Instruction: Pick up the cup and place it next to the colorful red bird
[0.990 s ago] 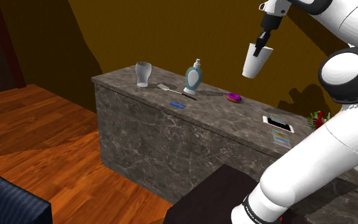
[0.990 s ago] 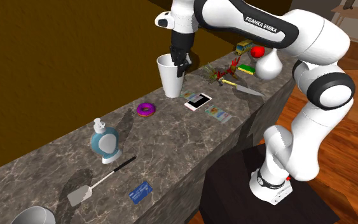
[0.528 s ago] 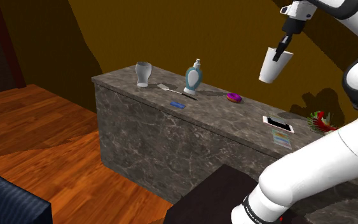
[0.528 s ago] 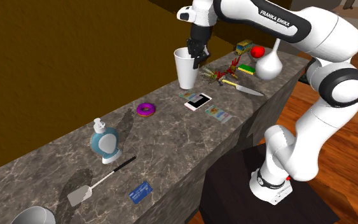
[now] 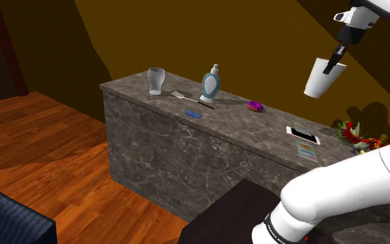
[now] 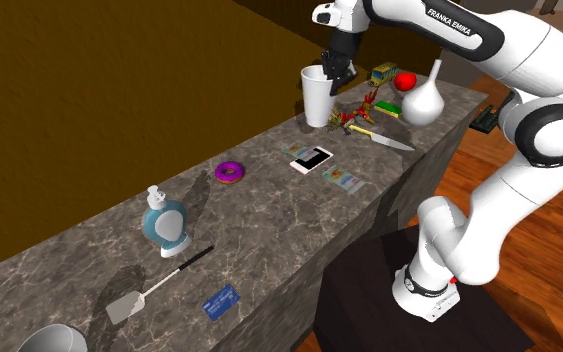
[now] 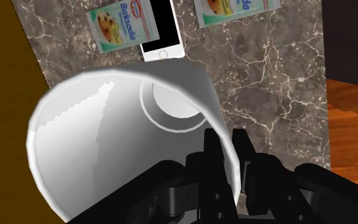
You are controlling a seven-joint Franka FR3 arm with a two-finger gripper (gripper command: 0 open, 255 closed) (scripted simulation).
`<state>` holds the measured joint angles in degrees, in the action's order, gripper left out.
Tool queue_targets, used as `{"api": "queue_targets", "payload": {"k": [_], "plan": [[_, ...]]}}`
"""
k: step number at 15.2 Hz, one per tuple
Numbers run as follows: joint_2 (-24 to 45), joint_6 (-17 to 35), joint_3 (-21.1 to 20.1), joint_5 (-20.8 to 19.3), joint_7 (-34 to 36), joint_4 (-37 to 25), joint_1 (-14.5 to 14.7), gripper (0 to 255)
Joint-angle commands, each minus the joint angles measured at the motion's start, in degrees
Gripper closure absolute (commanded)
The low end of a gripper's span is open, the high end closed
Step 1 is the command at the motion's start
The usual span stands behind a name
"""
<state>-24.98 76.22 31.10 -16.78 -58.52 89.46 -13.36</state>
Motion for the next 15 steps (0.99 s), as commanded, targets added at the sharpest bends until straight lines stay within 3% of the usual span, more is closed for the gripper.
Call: {"api": "queue_targets", "payload": {"k": [1,9,15], "plan": [[-1.3,-0.2,1.5,-1.0,-2.4,0.3,-0.7,255],[-3.5,-1.3,9.3,-4.1,-13.2,-1.8,-2.5,255],[-2.3,-1.9,18.4,-5.3,-22.9,-6.8,-1.9,255]]}}
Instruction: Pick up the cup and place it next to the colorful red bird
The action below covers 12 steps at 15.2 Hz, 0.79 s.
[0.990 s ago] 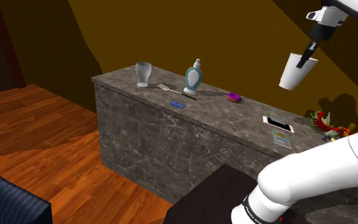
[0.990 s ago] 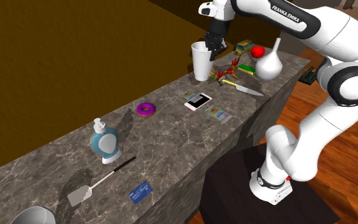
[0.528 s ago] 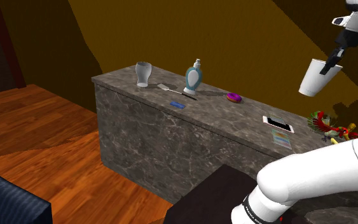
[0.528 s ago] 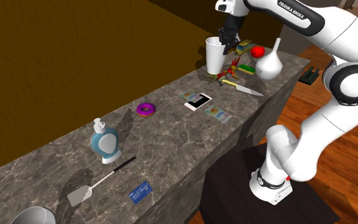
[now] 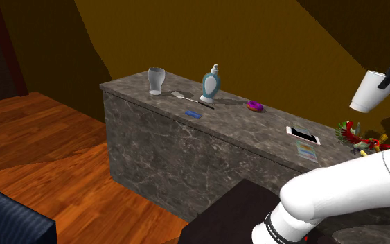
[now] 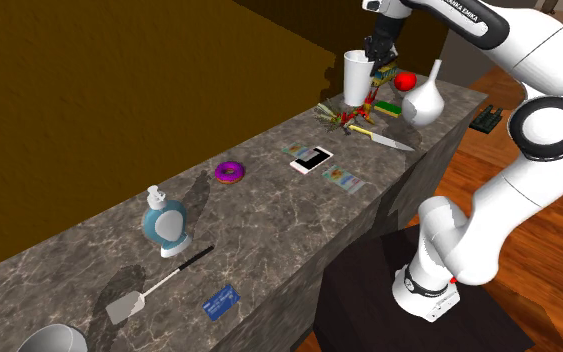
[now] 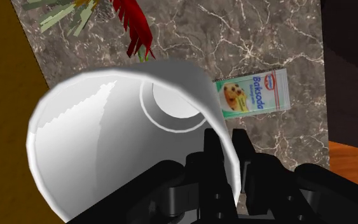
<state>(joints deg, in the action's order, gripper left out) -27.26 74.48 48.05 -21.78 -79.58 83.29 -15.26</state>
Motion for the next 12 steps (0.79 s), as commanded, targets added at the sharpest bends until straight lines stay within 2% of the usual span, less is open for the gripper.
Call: {"api": "queue_targets", "payload": {"k": [1,12], "plan": [[-0.8,0.6,1.0,-0.7,-1.4,0.8,-0.4,255],[-7.3,8.2,-1.6,-3.7,1.9,14.8,-3.7,255]]}}
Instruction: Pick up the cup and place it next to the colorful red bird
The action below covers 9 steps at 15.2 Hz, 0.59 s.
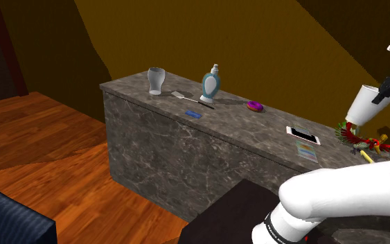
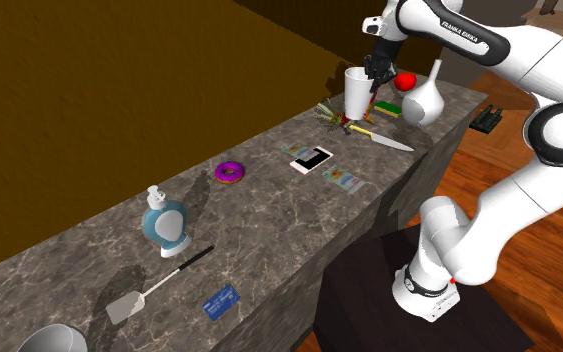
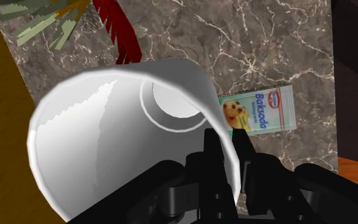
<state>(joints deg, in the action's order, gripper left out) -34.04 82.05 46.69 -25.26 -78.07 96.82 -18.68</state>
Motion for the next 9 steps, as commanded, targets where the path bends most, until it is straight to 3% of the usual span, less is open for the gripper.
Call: {"api": "queue_targets", "payload": {"k": [1,9], "plan": [[-1.0,1.3,-0.3,-0.5,0.6,2.4,-0.5,255],[-4.3,6.6,-0.3,-2.3,2.1,10.7,-2.2,255]]}}
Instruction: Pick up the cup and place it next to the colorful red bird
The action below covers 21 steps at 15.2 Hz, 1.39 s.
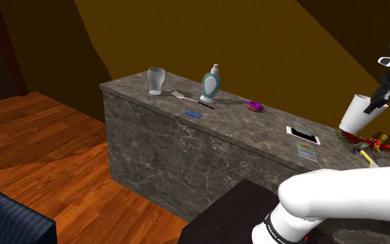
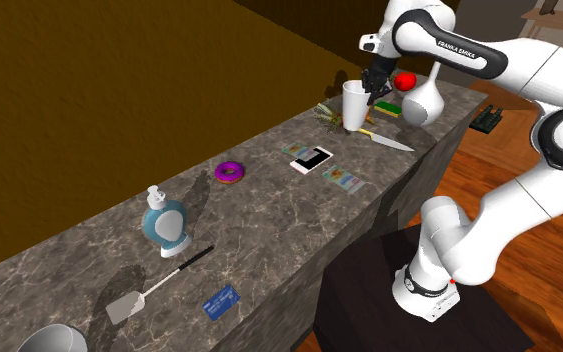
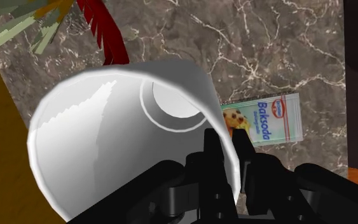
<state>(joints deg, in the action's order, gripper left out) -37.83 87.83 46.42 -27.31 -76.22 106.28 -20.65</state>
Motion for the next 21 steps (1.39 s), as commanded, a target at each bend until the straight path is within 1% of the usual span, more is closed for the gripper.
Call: {"api": "queue_targets", "payload": {"k": [1,11,21], "plan": [[-0.8,1.5,0.1,-0.5,0.5,2.3,-0.4,255],[-3.6,8.0,1.5,-2.8,1.9,11.3,-2.0,255],[-5.1,14.7,4.0,-5.3,3.1,19.1,-3.1,255]]}}
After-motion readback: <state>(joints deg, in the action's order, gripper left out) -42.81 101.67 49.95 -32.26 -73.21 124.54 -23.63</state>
